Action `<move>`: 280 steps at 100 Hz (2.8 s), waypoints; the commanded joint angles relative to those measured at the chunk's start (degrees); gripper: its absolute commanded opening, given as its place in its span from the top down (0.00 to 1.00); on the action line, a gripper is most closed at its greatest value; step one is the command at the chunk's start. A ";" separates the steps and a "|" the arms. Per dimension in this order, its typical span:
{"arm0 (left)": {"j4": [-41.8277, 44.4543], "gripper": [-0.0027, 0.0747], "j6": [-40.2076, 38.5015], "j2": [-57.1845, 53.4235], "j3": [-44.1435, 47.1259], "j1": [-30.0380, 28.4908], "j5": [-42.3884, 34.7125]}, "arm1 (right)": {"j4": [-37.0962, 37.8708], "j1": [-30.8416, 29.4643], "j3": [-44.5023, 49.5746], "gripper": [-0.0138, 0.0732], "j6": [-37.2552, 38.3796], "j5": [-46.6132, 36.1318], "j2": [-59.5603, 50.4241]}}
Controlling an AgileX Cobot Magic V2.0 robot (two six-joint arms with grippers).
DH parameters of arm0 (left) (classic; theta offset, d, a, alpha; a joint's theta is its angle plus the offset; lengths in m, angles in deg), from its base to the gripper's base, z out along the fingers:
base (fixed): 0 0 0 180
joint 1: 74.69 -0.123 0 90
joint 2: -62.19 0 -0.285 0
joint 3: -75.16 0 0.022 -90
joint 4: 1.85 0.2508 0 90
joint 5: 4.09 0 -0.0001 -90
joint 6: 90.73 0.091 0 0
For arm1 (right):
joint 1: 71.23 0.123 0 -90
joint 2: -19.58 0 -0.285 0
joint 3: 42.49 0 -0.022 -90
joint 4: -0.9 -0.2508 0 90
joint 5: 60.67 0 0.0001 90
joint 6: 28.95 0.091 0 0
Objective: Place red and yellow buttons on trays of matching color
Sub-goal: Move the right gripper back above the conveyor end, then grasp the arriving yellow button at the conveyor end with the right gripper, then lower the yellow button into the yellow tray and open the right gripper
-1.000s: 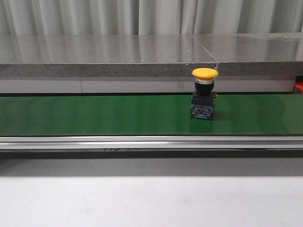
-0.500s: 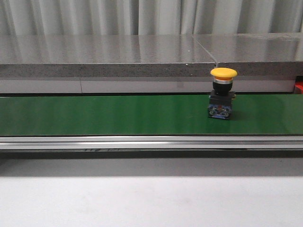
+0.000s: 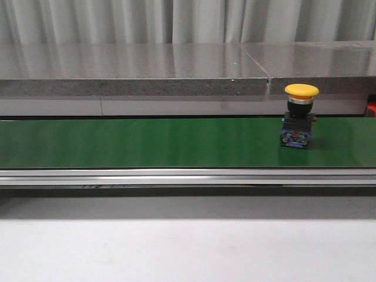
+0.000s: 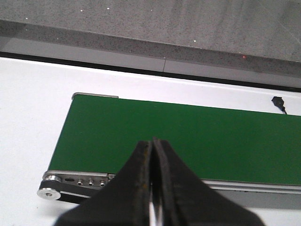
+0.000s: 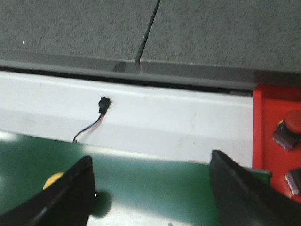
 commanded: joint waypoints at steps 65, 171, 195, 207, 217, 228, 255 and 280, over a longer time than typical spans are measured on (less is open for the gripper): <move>-0.68 0.99 -0.19 0.26 -1.39 0.29 -4.10 | -1.97 10.29 16.19 0.24 -14.65 -6.53 -3.62; -0.68 0.99 -0.19 0.26 -1.39 0.29 -4.10 | -4.34 10.29 16.12 0.24 -14.65 -20.57 10.71; -0.68 0.99 -0.19 0.26 -1.39 0.29 -4.10 | -5.49 10.29 16.12 0.40 -14.65 -20.75 10.79; -0.68 0.99 -0.19 0.26 -1.39 0.29 -4.10 | -5.56 10.29 16.12 0.57 -14.59 -20.15 11.61; -0.68 0.99 -0.19 0.26 -1.39 0.29 -4.10 | -5.62 10.29 16.12 0.61 -14.37 -20.13 11.85; -0.68 0.99 -0.19 0.26 -1.39 0.29 -4.10 | -5.62 10.23 15.85 0.61 -13.77 -20.08 11.51; -0.68 0.99 -0.19 0.26 -1.39 0.29 -4.10 | -5.40 7.23 11.28 0.61 -8.42 -12.87 11.49; -0.68 0.99 -0.19 0.26 -1.39 0.29 -4.10 | -2.74 -1.47 7.33 0.61 -1.87 -7.11 10.58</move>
